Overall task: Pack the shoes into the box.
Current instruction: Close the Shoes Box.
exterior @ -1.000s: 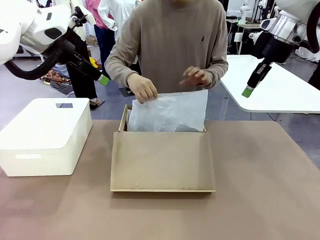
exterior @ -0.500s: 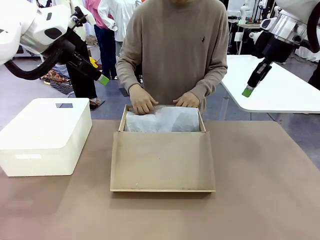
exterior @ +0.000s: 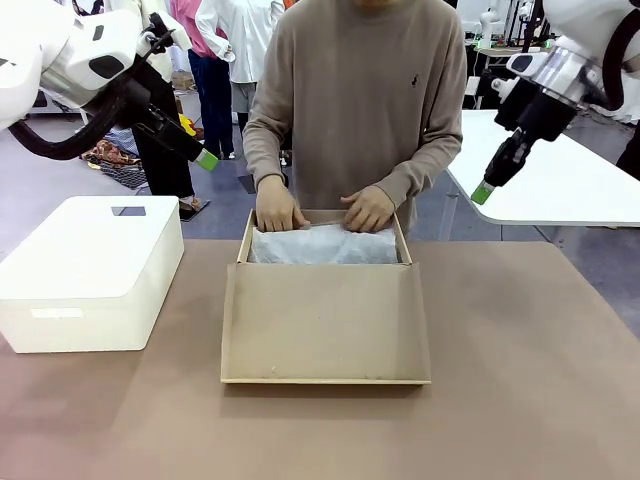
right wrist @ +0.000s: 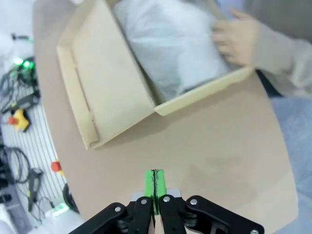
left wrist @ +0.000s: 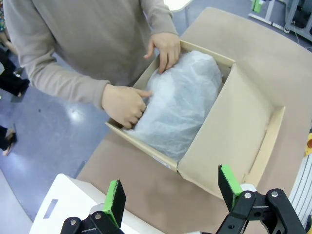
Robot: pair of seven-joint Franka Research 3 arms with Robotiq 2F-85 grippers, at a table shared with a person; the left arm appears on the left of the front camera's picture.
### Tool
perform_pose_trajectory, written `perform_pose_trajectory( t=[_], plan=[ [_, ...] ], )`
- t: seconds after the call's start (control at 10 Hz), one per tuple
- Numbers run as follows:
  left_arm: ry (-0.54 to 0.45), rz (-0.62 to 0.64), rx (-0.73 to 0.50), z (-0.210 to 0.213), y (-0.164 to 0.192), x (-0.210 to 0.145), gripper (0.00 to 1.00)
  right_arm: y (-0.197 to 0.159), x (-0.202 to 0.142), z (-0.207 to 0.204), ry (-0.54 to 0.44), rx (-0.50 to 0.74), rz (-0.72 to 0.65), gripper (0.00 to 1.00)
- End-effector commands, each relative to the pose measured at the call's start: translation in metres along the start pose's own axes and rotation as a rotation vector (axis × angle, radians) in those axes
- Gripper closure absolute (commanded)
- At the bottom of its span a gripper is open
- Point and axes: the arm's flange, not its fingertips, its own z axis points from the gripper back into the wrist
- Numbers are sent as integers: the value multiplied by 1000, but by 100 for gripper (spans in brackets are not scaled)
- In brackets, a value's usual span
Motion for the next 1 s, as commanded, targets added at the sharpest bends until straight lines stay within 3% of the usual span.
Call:
perform_pose_trajectory(
  t=[0.0, 0.4, 0.7, 0.8, 0.9],
  plan=[
    [-15, -8, -17, 0, 2, -2, 0, -9, -19, -6, -30, 80, 142, 100],
    [-15, -8, -17, 0, 2, -2, 0, -19, -45, -36, -17, 171, 222, 100],
    [-15, -8, -17, 0, 2, -2, 0, -24, -54, -48, 26, 209, 37, 100],
    [-15, -8, -17, 0, 2, -2, 0, -24, -51, -47, 13, 180, 175, 100],
    [-15, -8, -17, 0, 2, -2, 0, -24, -51, -47, 13, 180, 175, 100]
  ],
)
